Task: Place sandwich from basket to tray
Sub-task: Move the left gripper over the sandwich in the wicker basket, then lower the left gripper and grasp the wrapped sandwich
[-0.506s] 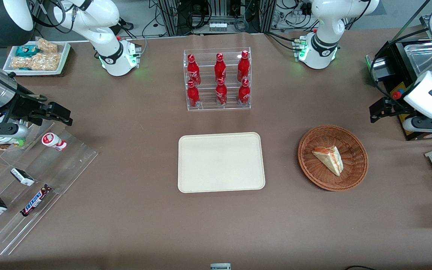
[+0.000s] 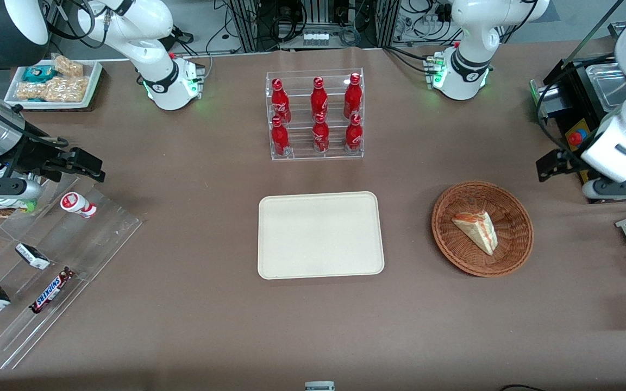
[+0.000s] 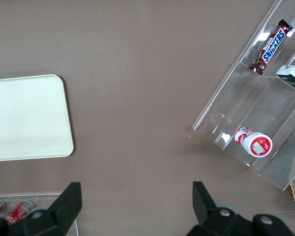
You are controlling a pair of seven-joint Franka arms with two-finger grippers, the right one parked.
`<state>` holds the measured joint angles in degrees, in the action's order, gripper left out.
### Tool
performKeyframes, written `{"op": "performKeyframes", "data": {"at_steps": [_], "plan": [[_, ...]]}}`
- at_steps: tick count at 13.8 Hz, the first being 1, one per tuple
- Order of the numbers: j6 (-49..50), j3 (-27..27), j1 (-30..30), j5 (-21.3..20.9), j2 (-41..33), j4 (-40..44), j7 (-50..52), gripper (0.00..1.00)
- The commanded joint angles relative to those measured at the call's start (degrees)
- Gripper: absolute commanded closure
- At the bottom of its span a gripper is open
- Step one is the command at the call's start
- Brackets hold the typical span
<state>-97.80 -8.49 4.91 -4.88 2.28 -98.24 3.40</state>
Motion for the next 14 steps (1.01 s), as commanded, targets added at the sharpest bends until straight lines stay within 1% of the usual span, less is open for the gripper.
{"op": "performKeyframes", "data": {"at_steps": [1, 3, 5, 6, 7, 9, 11, 13, 14], "plan": [[-11.0, -0.1, 0.6, -1.2, -1.3, -12.0, 7.4, 0.00], [-18.5, -0.1, 0.6, -1.1, -1.1, -17.8, 17.6, 0.00], [-26.5, -0.3, 0.3, -0.7, 0.1, -22.3, 34.5, 0.00], [-30.6, -0.5, -0.2, -0.8, 0.9, -24.4, 40.3, 0.00], [-34.0, -0.7, -0.5, -1.0, 1.8, -26.4, 43.7, 0.00], [-38.2, -0.7, -1.3, -1.0, 4.1, -28.8, 44.4, 0.00], [-41.1, -0.7, -2.0, -1.2, 8.3, -28.9, 44.3, 0.00], [-44.9, -0.7, -2.1, -1.2, 10.5, -29.9, 44.4, 0.01], [-46.5, -0.7, -2.1, -1.2, 11.8, -29.9, 44.8, 0.11]]}}
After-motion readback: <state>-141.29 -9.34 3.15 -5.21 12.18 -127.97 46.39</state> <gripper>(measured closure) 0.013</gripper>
